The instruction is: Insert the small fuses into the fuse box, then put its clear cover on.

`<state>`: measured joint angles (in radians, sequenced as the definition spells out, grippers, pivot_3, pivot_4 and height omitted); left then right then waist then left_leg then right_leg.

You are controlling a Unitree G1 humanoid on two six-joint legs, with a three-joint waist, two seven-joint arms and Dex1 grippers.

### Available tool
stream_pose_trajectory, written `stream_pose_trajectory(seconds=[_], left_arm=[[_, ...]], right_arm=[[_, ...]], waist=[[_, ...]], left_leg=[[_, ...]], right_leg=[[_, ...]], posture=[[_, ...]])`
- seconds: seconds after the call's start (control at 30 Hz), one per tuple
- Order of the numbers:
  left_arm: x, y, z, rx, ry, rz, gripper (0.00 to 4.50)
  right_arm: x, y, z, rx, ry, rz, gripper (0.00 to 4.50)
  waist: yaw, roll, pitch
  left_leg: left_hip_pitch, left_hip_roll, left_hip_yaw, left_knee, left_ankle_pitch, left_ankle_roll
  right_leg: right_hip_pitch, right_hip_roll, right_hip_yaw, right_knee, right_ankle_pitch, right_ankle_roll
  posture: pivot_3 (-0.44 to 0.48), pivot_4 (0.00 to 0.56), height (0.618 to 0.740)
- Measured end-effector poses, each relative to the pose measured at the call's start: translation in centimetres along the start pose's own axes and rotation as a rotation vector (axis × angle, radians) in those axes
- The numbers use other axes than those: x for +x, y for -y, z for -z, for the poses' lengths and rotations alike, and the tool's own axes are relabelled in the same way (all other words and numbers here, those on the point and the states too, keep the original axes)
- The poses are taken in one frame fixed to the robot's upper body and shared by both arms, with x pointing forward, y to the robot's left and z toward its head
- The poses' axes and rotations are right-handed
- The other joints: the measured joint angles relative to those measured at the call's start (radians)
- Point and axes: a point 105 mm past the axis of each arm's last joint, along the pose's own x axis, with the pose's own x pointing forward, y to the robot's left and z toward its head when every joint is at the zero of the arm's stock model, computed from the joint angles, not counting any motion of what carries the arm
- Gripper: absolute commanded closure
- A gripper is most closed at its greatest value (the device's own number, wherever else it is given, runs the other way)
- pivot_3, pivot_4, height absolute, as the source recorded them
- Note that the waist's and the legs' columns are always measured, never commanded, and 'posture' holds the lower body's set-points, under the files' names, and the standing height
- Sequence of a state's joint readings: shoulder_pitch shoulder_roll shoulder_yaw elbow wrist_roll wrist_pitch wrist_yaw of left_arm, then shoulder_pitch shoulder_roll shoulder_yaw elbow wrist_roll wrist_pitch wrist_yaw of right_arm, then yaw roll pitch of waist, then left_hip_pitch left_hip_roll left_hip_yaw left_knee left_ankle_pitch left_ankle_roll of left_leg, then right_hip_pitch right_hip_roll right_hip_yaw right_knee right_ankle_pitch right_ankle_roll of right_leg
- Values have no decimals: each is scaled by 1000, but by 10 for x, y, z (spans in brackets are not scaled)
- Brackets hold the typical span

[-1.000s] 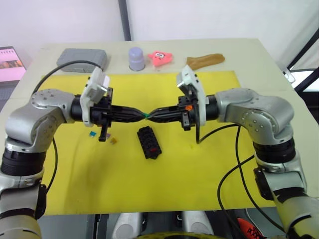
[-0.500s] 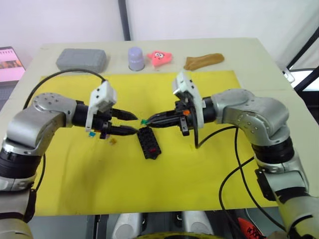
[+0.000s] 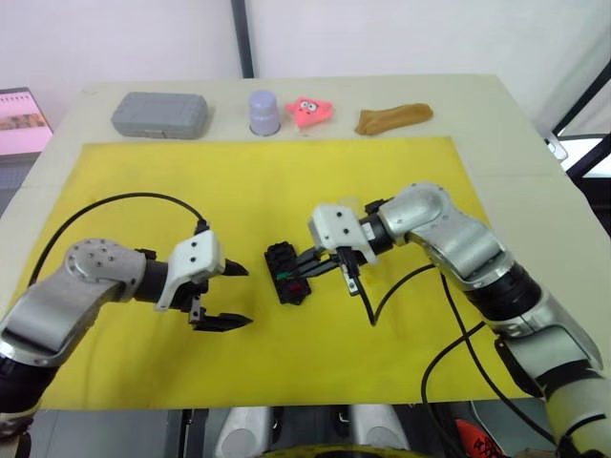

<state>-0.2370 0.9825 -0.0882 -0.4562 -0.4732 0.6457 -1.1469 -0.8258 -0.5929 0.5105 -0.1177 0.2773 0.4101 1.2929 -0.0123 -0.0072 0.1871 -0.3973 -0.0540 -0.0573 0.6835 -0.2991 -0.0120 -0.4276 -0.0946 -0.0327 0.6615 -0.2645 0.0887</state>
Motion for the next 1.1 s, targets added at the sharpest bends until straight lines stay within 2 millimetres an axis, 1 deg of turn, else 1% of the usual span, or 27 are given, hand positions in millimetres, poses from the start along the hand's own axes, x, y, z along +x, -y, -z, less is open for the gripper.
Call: stream_pose_trajectory(seconds=[0.13, 0.4, 0.77, 1.1], left_arm=[[4, 0, -2, 11, 17, -28, 27], [5, 1, 0, 1, 16, -47, 27], [6, 1, -1, 7, 18, -56, 27], [6, 0, -1, 8, 20, -60, 27]], right_arm=[[3, 3, 11, -15, -43, -16, 4500], [5, 4, 20, -15, -70, -38, 4500], [8, 6, 26, -20, -87, -43, 4500], [8, 6, 27, -42, -99, -48, 4500]], waist=[[0, 0, 0], [0, 0, 0], [-1, 0, 0], [-1, 0, 0]], left_leg=[[0, 0, 0, 0, 0, 0], [0, 0, 0, 0, 0, -1], [0, 0, 0, 0, 0, -1], [0, 0, 0, 0, 0, -1]], right_leg=[[0, 0, 0, 0, 0, 0], [0, 0, 0, 0, 0, 0], [0, 0, 0, 0, 0, 0], [0, 0, 0, 0, 0, 0]], posture=[[0, 150, 731], [0, 150, 731], [0, 150, 731], [0, 150, 731]])
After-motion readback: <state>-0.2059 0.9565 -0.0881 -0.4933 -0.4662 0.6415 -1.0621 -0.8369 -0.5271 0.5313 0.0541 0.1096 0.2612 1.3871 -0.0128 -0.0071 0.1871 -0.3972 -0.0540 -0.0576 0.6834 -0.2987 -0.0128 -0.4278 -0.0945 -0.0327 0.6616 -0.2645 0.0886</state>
